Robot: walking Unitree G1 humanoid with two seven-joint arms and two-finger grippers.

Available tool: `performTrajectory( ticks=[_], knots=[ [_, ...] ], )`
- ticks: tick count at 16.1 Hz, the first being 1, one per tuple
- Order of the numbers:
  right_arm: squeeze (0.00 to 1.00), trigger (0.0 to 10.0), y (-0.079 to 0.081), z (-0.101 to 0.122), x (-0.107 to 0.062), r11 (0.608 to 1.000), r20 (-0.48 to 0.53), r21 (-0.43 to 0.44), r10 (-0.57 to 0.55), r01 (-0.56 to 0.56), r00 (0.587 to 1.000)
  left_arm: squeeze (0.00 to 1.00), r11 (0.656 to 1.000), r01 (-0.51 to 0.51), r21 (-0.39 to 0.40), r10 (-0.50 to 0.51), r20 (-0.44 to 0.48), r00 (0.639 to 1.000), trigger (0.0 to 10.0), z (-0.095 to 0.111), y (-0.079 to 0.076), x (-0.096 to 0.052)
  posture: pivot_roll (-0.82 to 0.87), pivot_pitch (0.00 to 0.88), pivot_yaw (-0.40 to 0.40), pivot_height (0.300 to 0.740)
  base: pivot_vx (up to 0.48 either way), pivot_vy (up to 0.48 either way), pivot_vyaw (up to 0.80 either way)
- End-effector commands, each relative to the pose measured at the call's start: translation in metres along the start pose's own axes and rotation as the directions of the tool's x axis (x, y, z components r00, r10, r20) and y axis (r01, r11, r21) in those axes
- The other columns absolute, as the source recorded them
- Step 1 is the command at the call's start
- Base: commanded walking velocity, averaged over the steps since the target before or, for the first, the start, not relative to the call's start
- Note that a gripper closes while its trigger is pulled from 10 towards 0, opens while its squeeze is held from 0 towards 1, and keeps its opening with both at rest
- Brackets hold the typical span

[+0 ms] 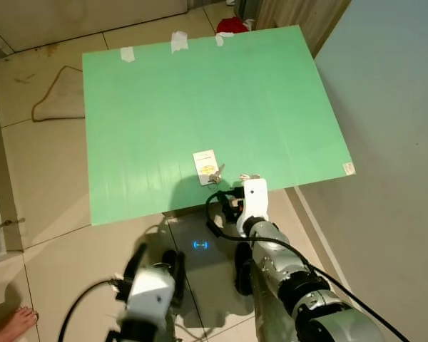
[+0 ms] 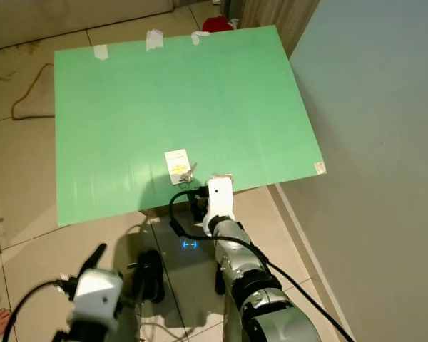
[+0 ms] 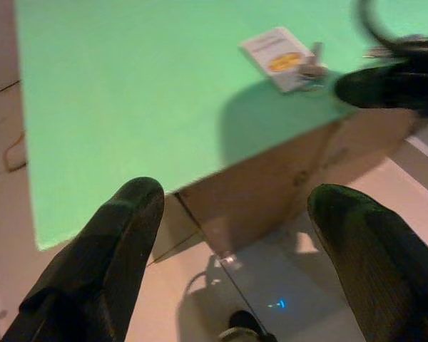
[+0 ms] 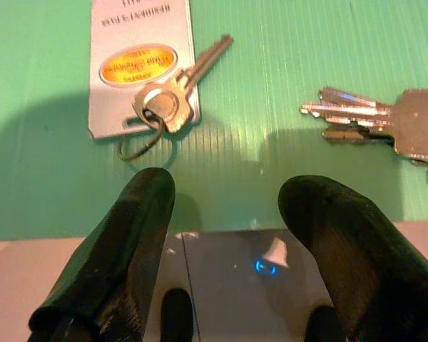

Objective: Hang keys on a hook

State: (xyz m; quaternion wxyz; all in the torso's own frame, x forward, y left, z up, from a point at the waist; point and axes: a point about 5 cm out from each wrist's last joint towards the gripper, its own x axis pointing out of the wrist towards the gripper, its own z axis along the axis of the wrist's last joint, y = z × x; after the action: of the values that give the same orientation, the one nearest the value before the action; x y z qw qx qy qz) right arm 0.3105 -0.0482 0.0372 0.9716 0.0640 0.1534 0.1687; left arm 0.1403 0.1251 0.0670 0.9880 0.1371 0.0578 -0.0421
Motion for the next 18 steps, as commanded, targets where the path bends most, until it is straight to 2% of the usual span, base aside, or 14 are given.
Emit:
performTrajectory(
  ticks=[1, 3, 4, 5, 7, 9, 11, 13, 14, 16, 18],
  knots=[
    [0.00, 10.0, 0.068, 0.006, 0.004, 0.983, 0.030, 0.063, 0.170, -0.171, 0.985, 0.00, 1.000, -0.020, -0.007, 0.019, -0.086, 0.996, 10.0, -0.015, 0.006, 0.001, 0.03, 0.413, -0.077, 0.740, 0.000, 0.000, 0.00],
    [0.00, 10.0, 0.052, 0.010, -0.006, 0.973, 0.088, -0.049, 0.229, -0.226, 0.969, 0.00, 0.998, -0.061, 0.031, 0.064, -0.080, 0.995, 10.0, -0.017, 0.028, 0.021, -0.02, 0.395, -0.090, 0.740, 0.000, 0.000, 0.00],
    [0.00, 10.0, 0.034, 0.009, -0.021, 0.961, 0.107, -0.132, 0.259, -0.245, 0.960, 0.00, 0.994, -0.093, 0.049, 0.096, -0.069, 0.993, 10.0, -0.017, 0.044, 0.039, -0.07, 0.374, -0.098, 0.740, 0.000, 0.000, 0.00],
    [0.00, 10.0, 0.020, 0.005, -0.032, 0.960, 0.105, -0.162, 0.246, -0.228, 0.964, 0.00, 0.993, -0.103, 0.051, 0.106, -0.059, 0.993, 10.0, -0.017, 0.049, 0.049, -0.08, 0.364, -0.095, 0.740, 0.000, 0.000, 0.00],
    [0.00, 10.0, 0.013, 0.003, -0.036, 0.971, 0.103, -0.140, 0.207, -0.192, 0.973, 0.00, 0.994, -0.105, 0.032, 0.106, -0.053, 0.993, 10.0, -0.017, 0.049, 0.055, -0.10, 0.348, -0.089, 0.740, 0.000, 0.000, 0.00],
    [0.00, 10.0, 0.015, 0.004, -0.035, 0.977, 0.110, -0.123, 0.190, -0.176, 0.976, 0.00, 0.996, -0.090, 0.025, 0.092, -0.053, 0.994, 10.0, -0.016, 0.045, 0.056, -0.10, 0.350, -0.085, 0.740, 0.000, 0.000, 0.00],
    [0.00, 10.0, 0.019, 0.017, -0.043, 0.979, 0.126, -0.101, 0.187, -0.175, 0.974, 0.00, 0.997, -0.059, 0.041, 0.061, -0.050, 0.997, 10.0, -0.019, 0.053, 0.070, -0.12, 0.354, -0.076, 0.740, 0.000, 0.000, 0.00],
    [0.00, 10.0, 0.011, 0.020, -0.064, 0.965, 0.120, -0.135, 0.239, -0.223, 0.963, 0.00, 0.997, -0.036, 0.072, 0.040, -0.057, 0.998, 10.0, -0.021, 0.073, 0.091, -0.15, 0.359, -0.072, 0.740, 0.000, 0.000, 0.00],
    [0.00, 10.0, 0.005, 0.017, -0.073, 0.960, 0.104, -0.157, 0.251, -0.233, 0.962, 0.00, 0.997, -0.019, 0.078, 0.024, -0.065, 0.998, 10.0, -0.022, 0.078, 0.100, -0.18, 0.363, -0.071, 0.740, 0.000, 0.000, 0.00],
    [0.00, 10.0, -0.019, 0.011, -0.098, 0.964, 0.046, -0.144, 0.232, -0.223, 0.972, 0.00, 0.996, 0.021, 0.085, -0.015, -0.076, 0.997, 10.0, -0.024, 0.086, 0.120, -0.23, 0.366, -0.070, 0.740, 0.000, 0.000, 0.00],
    [0.00, 10.0, -0.037, 0.011, -0.118, 0.970, 0.020, -0.115, 0.219, -0.216, 0.975, 0.00, 0.995, 0.067, 0.071, -0.062, -0.064, 0.996, 10.0, -0.023, 0.087, 0.134, -0.27, 0.373, -0.069, 0.740, 0.000, 0.000, 0.00]
  ],
)
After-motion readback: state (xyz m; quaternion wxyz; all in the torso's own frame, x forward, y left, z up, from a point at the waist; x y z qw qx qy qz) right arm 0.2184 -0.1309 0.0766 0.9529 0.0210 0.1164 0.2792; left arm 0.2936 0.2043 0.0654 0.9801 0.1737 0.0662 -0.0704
